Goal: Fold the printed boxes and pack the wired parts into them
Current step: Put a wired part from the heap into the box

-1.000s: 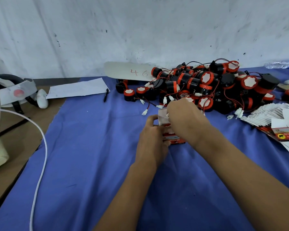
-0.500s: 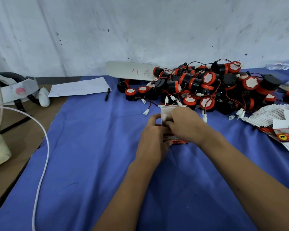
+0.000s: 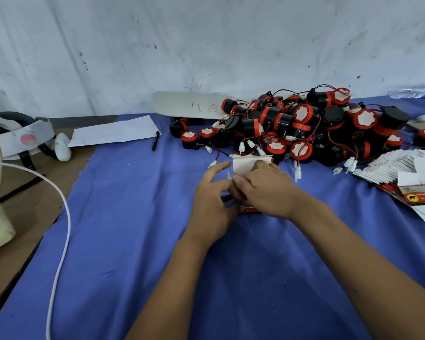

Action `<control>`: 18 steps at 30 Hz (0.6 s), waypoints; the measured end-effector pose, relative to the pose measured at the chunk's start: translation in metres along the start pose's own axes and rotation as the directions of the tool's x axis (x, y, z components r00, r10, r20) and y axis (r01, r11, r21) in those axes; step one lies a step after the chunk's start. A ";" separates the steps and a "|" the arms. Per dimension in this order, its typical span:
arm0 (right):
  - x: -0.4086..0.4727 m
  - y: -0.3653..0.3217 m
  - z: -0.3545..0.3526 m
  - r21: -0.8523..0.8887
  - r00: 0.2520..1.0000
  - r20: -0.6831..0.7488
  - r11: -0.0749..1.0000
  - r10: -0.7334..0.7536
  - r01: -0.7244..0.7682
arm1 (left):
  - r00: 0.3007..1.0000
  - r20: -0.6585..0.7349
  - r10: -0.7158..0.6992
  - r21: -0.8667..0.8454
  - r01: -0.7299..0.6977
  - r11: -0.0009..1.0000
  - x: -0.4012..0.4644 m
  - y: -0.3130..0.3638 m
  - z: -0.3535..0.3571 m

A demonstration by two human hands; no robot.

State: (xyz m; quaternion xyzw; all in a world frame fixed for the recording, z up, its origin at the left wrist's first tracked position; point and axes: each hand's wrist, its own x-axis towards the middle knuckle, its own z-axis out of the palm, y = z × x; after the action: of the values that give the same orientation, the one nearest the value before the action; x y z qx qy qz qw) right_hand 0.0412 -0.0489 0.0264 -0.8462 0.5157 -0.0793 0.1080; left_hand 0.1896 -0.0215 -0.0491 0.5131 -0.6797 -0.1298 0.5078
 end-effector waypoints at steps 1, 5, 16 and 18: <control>-0.001 -0.003 -0.002 0.080 0.999 -0.035 0.996 0.030 -0.027 | 1.000 -0.002 -0.002 -0.005 0.001 1.000 0.000 0.000 -0.001; 0.001 -0.012 -0.002 0.155 0.991 -0.117 0.987 0.058 -0.040 | 0.999 -0.011 0.042 0.019 -0.042 0.999 0.000 0.002 0.000; -0.004 0.004 0.005 0.236 0.992 -0.117 0.969 -0.053 0.080 | 0.998 -0.030 0.059 0.017 -0.059 0.998 0.001 0.002 -0.005; -0.005 0.005 0.001 0.253 0.996 -0.063 0.964 -0.061 0.075 | 0.998 -0.029 0.052 0.031 -0.051 0.998 0.002 0.002 -0.005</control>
State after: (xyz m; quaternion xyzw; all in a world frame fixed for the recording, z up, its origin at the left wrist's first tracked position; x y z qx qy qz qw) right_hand 0.0352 -0.0466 0.0245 -0.8401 0.4745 -0.1720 0.1990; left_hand 0.1925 -0.0201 -0.0440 0.5050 -0.6870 -0.0985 0.5132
